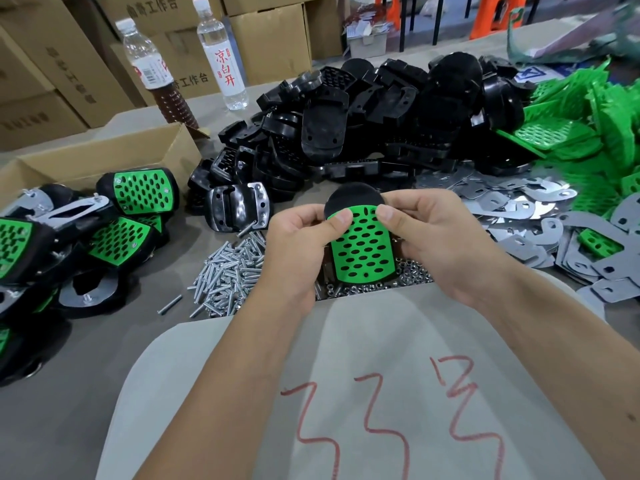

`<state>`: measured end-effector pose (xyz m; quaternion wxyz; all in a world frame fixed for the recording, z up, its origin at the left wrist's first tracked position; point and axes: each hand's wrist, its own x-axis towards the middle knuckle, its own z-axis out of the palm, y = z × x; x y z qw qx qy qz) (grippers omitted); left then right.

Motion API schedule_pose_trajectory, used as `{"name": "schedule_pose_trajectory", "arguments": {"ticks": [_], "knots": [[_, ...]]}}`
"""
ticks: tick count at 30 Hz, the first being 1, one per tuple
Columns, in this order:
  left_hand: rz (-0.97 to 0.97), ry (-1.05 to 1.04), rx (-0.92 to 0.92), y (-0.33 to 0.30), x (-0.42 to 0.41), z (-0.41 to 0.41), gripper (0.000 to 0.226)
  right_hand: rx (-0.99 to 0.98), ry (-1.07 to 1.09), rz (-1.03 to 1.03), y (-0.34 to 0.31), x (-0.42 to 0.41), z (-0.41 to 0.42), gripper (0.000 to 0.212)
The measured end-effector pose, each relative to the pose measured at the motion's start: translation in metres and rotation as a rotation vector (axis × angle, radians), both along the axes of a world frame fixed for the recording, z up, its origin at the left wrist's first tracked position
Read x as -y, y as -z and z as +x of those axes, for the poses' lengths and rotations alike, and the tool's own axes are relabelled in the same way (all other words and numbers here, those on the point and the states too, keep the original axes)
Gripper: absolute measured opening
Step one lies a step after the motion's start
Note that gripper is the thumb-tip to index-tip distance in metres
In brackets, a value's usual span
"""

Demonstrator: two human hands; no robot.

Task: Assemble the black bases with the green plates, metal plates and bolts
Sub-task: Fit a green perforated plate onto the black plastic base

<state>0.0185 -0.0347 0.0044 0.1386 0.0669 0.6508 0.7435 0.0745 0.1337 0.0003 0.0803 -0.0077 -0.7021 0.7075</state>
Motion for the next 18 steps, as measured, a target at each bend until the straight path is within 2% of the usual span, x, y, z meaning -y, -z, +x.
{"name": "schedule_pose_trajectory", "arguments": {"ticks": [4, 7, 10, 14, 16, 18], "knots": [[0.061, 0.065, 0.052, -0.0010, 0.0042, -0.0018, 0.023, -0.076, -0.028, 0.012, -0.0020, -0.0007, 0.0015, 0.028], [0.090, 0.070, 0.064, -0.0007, 0.0045, -0.0019, 0.041, -0.121, -0.017, 0.038, -0.0012, -0.0001, 0.0013, 0.035], [0.104, 0.066, 0.058, 0.0007, 0.0038, -0.0027, 0.046, -0.151, -0.011, 0.058, -0.0017, -0.0005, 0.0013, 0.040], [0.085, 0.066, -0.001, 0.0016, 0.0024, -0.0022, 0.036, -0.167, 0.013, 0.064, -0.0015, -0.0007, 0.0009, 0.041], [-0.031, 0.078, -0.111, 0.0016, 0.0019, -0.0020, 0.022, -0.165, 0.046, 0.073, -0.0019, -0.0017, 0.0005, 0.042], [-0.143, 0.126, -0.177, 0.0008, 0.0030, -0.0026, 0.020, -0.161, 0.061, 0.092, -0.0019, -0.0036, 0.0000, 0.043]]}}
